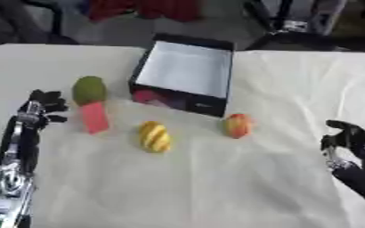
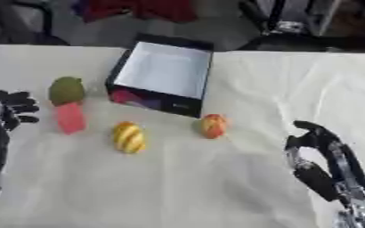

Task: Pick up objects on the table and place them in the box.

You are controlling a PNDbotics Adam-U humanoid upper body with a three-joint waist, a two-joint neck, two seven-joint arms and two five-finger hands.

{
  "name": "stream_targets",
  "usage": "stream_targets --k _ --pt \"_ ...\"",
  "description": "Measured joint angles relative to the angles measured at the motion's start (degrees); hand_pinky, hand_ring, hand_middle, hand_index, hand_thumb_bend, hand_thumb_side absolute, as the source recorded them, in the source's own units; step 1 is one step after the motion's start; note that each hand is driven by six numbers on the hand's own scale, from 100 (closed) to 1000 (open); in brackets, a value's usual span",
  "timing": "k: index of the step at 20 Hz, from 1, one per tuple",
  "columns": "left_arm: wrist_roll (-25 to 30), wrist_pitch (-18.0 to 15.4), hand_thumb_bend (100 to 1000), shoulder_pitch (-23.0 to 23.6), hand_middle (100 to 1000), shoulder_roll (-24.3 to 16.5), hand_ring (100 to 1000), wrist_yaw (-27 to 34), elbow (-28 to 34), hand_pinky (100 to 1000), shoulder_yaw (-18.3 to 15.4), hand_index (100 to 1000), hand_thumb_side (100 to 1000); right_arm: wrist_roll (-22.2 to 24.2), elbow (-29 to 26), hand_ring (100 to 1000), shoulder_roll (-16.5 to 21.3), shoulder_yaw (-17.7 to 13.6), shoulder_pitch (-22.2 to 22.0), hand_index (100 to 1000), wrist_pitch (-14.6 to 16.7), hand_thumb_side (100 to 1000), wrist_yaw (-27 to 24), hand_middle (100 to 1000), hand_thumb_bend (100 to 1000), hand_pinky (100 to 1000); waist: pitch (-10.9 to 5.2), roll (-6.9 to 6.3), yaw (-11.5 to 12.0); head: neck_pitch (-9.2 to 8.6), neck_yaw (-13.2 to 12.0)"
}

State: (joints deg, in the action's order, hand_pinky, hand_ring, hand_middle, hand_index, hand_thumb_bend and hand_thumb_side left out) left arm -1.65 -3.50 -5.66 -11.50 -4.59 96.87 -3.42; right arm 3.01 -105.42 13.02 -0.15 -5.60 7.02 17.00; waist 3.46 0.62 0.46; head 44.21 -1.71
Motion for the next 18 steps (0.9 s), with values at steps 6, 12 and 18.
stream_targets --k 6,12,18 --pt "0.0 0.0 145 -0.8 626 -0.9 675 -0.4 0.1 615 0.0 767 971 0.0 0.0 665 0.0 0.0 0.0 811 0.0 479 0.1 459 100 758 0.0 0.0 -0.1 0.0 0.0" --pt "2.5 0.1 158 -6.4 669 -14.8 695 -4.9 -0.3 650 1.6 816 896 0.1 0.0 665 0.0 0.0 0.0 811 0.0 480 0.1 459 100 757 0.0 -0.03 -0.9 0.0 -0.3" --pt "18.0 -1.9 229 -18.2 757 -31.5 732 -12.2 -7.6 736 8.7 886 704 0.5 0.1 665 0.5 0.5 0.0 811 0.0 479 0.1 459 100 758 -0.54 -0.79 -2.1 0.0 -0.7"
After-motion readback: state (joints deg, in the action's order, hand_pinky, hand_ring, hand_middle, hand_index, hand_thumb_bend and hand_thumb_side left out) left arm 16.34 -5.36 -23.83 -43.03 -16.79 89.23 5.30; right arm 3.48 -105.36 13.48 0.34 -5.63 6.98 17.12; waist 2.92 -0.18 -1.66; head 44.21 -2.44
